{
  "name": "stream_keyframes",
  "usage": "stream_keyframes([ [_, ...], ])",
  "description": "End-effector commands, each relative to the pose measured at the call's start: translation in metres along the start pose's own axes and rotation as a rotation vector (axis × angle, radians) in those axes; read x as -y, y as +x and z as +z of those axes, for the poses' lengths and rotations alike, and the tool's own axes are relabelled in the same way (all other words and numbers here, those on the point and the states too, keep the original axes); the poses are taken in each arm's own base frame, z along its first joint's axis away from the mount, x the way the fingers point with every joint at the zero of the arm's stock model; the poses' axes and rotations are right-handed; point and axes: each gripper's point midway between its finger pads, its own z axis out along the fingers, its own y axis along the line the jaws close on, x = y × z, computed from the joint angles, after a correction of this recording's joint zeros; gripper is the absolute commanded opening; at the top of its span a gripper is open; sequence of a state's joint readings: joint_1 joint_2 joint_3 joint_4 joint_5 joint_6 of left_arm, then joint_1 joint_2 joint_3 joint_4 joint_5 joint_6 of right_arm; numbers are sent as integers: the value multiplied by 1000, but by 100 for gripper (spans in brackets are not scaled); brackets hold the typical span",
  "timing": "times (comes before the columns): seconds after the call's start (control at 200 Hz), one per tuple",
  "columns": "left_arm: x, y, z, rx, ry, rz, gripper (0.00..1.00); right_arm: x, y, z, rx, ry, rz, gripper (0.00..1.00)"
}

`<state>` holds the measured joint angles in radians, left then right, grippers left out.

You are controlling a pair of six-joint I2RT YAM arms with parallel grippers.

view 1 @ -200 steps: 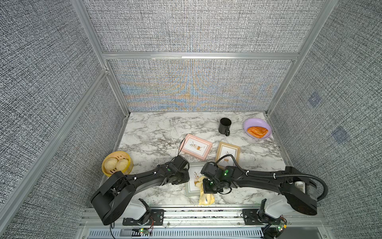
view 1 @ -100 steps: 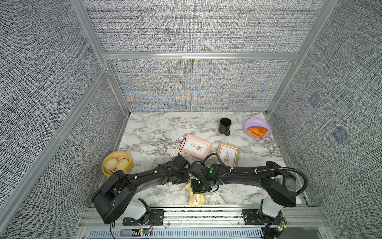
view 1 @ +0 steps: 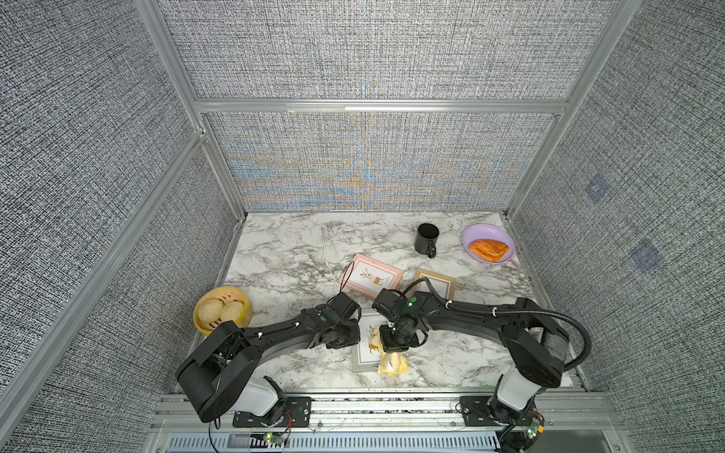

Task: Wipe the picture frame with a cloth
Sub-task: Wipe the dirt from the picture frame.

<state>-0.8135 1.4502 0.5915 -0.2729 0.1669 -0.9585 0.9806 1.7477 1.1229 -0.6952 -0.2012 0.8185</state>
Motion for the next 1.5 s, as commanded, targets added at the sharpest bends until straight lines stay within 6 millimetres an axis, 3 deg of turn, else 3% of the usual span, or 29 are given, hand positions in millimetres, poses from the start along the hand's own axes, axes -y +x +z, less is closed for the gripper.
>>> stream_keyframes([
  [0.0, -93, 73, -4, -287, -371, -71, 0, -19, -10, 4, -11, -46, -28, 0],
  [0.135, -92, 73, -3, -287, -368, -74, 0, -46, -26, 12, -19, -120, -18, 0],
  [0.2, -92, 72, -3, -287, -368, -72, 0, -45, -26, 15, -29, -114, -13, 0],
  [0.29, -91, 73, -2, -290, -366, -75, 0, -26, -24, 16, -33, -52, -2, 0],
  [0.465, -90, 72, -2, -288, -365, -74, 0, 32, -22, 1, -17, 104, 35, 0],
  [0.561, -90, 71, -2, -285, -363, -73, 0, 45, -27, -5, 2, 128, 50, 0],
  [0.706, -89, 72, -1, -289, -361, -71, 0, 22, -47, 0, 26, 78, 32, 0],
  [0.916, -88, 71, 0, -287, -357, -69, 0, -32, -76, 9, 32, -60, 0, 0],
  [1.071, -88, 71, 0, -289, -360, -71, 0, -41, -81, 14, 26, -96, -8, 0],
  [1.166, -88, 70, 0, -288, -359, -71, 0, -28, -78, 14, 5, -65, -4, 0],
  [1.401, -89, 71, 0, -289, -363, -72, 0, 45, -59, 0, -40, 113, 56, 0],
  [1.491, -90, 72, 0, -290, -363, -73, 0, 51, -53, -1, -62, 135, 36, 0],
])
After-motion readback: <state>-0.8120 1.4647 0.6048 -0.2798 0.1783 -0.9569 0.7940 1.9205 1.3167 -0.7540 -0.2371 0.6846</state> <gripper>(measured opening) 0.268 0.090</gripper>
